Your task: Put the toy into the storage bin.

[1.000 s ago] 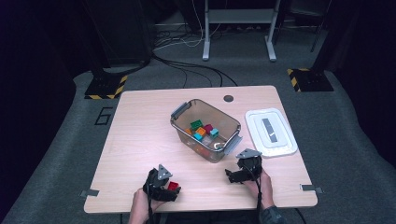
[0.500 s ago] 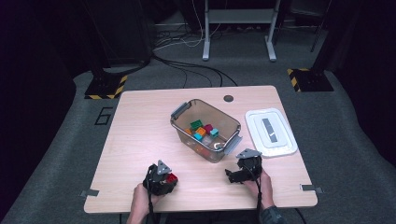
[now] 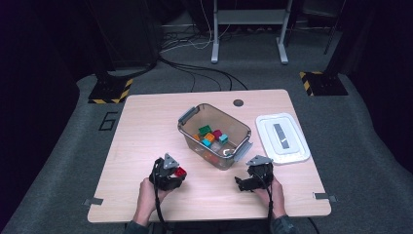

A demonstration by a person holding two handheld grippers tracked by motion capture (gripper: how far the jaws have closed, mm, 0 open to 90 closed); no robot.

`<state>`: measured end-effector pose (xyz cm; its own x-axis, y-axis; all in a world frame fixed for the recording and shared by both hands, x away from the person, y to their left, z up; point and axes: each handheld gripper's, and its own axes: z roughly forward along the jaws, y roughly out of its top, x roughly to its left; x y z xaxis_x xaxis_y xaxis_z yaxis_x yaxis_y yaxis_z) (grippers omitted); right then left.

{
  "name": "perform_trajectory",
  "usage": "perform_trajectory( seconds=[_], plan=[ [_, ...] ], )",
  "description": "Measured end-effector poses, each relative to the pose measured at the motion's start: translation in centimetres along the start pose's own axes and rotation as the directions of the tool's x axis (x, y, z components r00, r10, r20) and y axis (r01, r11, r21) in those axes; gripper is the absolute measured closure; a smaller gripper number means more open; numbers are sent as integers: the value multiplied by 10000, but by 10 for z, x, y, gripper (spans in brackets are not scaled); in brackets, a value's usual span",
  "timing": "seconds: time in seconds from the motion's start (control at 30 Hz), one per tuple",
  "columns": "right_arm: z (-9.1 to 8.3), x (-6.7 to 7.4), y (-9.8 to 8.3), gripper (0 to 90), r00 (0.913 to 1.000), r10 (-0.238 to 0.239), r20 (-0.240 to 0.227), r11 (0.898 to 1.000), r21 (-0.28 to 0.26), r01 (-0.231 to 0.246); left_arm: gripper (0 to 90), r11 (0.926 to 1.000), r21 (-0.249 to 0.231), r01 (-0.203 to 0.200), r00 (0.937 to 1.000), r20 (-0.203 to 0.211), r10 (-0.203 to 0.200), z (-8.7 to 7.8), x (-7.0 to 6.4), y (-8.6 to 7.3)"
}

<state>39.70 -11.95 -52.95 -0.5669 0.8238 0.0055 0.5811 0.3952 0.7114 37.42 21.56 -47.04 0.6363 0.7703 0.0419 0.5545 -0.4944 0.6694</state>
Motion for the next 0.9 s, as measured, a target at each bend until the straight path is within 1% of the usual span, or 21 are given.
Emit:
perform_trajectory(
  seconds=[0.03, 0.13, 0.43, 0.6, 0.73, 0.77, 0.83, 0.87, 0.9],
  plan=[
    [0, 0, 0, 0, 10000, -6, 5, 10000, 2, 6, 585, 10000, 31, -64, 10000, -35, 65, -2, 1, 3],
    [0, 0, 0, 0, 10000, -6, -2, 10000, -3, 6, 586, 9999, -147, -58, 9998, -200, 55, -6, 5, 10],
    [0, 0, 0, 0, 10000, -4, 3, 10000, -3, 4, 585, 9989, -398, -237, 9989, -423, 220, -19, 15, 31],
    [0, 0, 0, 0, 10000, 0, -2, 10000, 1, 0, 585, 9977, -565, -363, 9977, -589, 329, -27, 21, 44],
    [0, 0, 0, 0, 10000, -20, -9, 10000, 1, 20, 585, 9963, -774, -378, 9972, -678, 325, -32, 24, 56],
    [0, 0, 0, 0, 10000, 2, -2, 10000, -1, -2, 585, 9963, -731, -449, 9967, -702, 397, -34, 26, 59],
    [0, 0, 0, 0, 10000, 2, 5, 10000, -1, -2, 585, 9955, -802, -510, 9961, -760, 449, -36, 28, 65],
    [0, 0, 0, 0, 10000, -9, -3, 10000, 3, 9, 586, 9951, -871, -460, 9962, -780, 392, -37, 28, 68],
    [0, 0, 0, 0, 10000, 0, -1, 10000, -3, 0, 586, 9951, -843, -524, 9956, -816, 455, -39, 30, 71]
  ],
)
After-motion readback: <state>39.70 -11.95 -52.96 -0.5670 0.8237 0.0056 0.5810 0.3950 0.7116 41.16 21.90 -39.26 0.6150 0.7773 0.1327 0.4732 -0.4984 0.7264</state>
